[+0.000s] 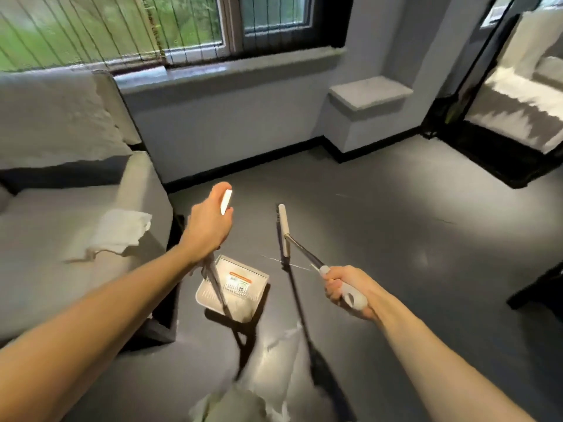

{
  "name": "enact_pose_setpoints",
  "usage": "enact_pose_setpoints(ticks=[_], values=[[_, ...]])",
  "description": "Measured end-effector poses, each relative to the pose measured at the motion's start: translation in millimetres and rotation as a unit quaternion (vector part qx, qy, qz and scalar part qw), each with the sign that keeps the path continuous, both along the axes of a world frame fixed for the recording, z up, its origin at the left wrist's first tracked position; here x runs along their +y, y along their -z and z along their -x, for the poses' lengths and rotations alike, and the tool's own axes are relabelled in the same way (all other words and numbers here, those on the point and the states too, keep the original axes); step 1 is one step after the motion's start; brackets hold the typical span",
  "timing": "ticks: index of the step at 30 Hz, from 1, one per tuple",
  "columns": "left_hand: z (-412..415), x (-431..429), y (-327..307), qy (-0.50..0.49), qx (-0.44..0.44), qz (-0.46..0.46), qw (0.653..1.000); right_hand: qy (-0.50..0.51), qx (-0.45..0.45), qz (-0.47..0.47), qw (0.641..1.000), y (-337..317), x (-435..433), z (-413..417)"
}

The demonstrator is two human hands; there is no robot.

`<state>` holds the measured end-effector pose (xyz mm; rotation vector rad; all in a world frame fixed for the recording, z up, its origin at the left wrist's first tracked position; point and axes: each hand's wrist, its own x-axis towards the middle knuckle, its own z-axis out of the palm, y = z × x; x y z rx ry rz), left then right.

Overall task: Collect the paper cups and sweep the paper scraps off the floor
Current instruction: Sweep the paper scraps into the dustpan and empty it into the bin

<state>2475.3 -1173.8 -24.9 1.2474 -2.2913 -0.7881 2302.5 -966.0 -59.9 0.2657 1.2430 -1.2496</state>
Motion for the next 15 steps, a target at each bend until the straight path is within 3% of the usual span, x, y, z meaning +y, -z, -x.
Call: enact_pose_setpoints(ticks=[6, 15], values=[[4.8, 140.3, -8.8, -0.177, 0.017, 0.055, 0.982, -0.188, 0.028, -0.011, 0.982, 6.7, 80.5, 92.5], [-14.9, 352.0, -23.2, -0.350, 0.008, 0.017, 0.936, -0.351, 0.096, -0.045, 0.930, 25.8, 194.7, 129.6]])
